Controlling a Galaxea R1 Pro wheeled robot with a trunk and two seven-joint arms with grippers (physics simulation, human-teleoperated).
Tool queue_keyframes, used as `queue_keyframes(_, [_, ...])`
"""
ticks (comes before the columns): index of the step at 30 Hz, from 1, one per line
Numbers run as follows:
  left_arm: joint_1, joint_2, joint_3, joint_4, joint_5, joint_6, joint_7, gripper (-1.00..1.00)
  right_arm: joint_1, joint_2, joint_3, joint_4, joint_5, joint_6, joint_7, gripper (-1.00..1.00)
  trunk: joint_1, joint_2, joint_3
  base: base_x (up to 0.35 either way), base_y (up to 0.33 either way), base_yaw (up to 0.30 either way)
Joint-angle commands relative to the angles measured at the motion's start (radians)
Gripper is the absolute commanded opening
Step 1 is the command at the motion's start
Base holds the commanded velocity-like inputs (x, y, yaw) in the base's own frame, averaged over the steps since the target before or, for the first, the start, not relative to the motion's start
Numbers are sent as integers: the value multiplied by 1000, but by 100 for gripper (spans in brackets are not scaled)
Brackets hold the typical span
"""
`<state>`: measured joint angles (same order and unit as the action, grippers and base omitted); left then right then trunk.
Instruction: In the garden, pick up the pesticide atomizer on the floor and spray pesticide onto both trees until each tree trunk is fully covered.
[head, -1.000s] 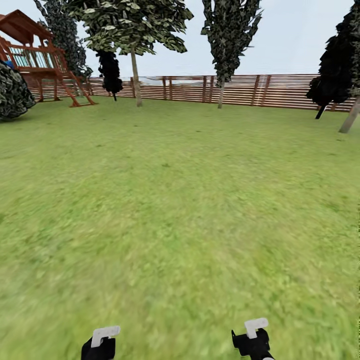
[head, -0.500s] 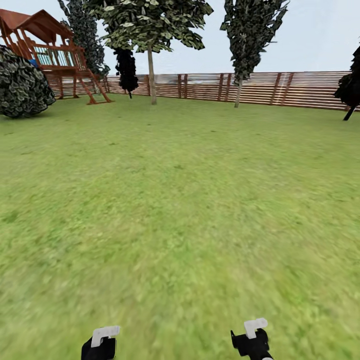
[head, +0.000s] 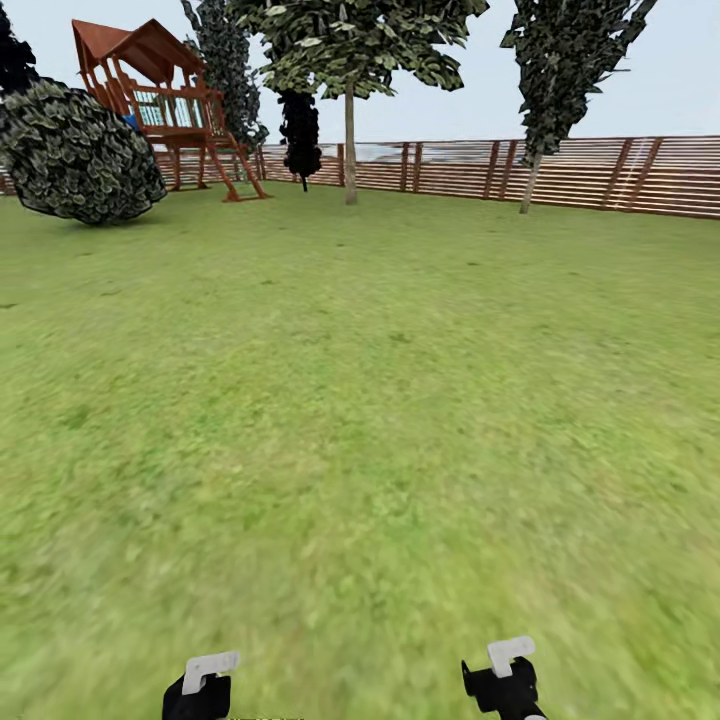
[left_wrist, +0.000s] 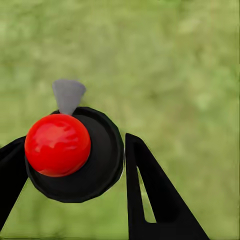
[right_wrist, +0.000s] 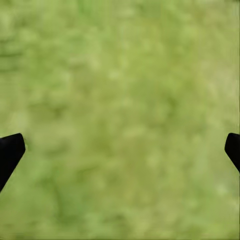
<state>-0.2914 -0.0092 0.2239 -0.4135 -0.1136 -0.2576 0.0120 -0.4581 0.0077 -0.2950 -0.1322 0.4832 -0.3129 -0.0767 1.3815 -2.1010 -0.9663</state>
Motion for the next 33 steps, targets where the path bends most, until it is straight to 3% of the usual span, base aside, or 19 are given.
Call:
queue_keyframes(1, [0, 0, 0, 0, 0, 0, 0, -100, 0, 0, 0, 0, 0, 0, 0, 100, 0, 0, -1, 149, 3, 245])
queue_keyframes(6, [0, 0, 1, -1, 1, 1, 0, -100, 0, 0, -1, 0, 0, 0, 0, 100, 0, 0, -4, 298, 6, 203])
queue_keyframes(19, [0, 0, 1, 0, 0, 1, 0, -100, 8, -1, 0, 0, 1, -4, -1, 100, 0, 0, -5, 334, 80, 6])
queue_keyframes(25, [0, 0, 2, -1, 0, 0, 0, -100, 41, -2, -1, 0, 1, -144, -3, 100, 0, 0, -5, 335, 84, 0])
queue_keyframes(33, [0, 0, 1, 1, 1, 1, 0, -100, 45, -5, 0, 42, 7, -160, -1, 100, 0, 0, -5, 335, 84, 0])
